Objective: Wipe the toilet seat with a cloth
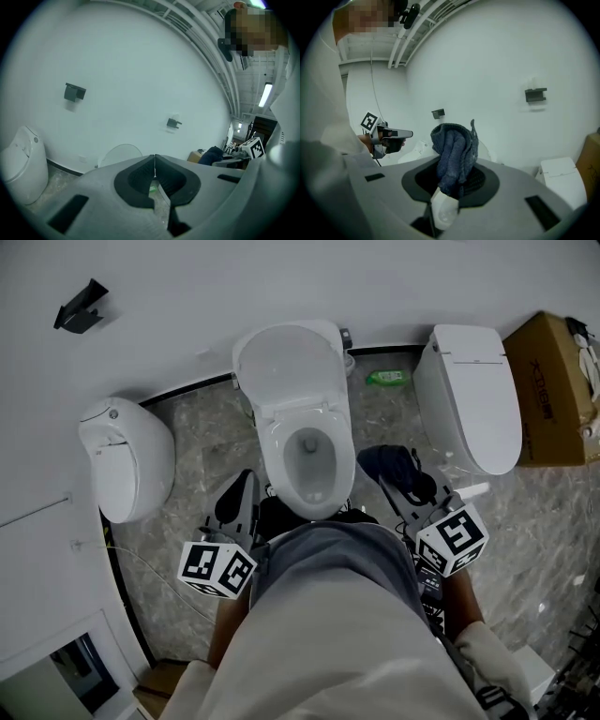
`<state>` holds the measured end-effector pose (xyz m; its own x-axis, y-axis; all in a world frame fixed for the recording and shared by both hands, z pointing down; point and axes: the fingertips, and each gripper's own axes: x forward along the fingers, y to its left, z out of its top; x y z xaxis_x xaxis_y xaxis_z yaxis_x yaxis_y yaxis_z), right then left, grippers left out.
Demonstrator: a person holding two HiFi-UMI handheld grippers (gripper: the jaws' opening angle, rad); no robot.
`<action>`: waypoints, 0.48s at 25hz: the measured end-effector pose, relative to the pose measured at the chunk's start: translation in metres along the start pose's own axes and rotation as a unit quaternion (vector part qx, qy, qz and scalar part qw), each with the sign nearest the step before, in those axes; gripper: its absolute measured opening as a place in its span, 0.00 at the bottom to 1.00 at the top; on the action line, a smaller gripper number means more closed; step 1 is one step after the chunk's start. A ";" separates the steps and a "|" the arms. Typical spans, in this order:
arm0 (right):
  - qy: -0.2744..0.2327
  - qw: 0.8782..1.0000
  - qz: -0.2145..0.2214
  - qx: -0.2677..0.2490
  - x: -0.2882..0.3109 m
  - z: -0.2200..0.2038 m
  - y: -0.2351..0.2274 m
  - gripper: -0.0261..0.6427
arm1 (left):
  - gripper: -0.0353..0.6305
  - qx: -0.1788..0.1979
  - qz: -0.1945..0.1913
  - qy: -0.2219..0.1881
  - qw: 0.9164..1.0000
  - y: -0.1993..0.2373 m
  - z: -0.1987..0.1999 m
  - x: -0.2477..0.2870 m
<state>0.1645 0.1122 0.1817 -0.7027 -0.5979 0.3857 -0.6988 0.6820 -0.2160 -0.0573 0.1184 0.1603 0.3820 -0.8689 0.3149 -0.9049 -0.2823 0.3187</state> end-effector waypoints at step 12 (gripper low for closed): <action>-0.007 1.000 0.008 0.015 -0.022 0.011 -0.006 0.17 | 0.07 0.005 0.008 0.016 1.000 -0.006 -0.003 0.001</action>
<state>0.1822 0.1166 0.1643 -0.7148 -0.5933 0.3702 -0.6916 0.6783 -0.2483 -0.0511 0.1201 0.1614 0.3739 -0.8598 0.3478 -0.9124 -0.2736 0.3044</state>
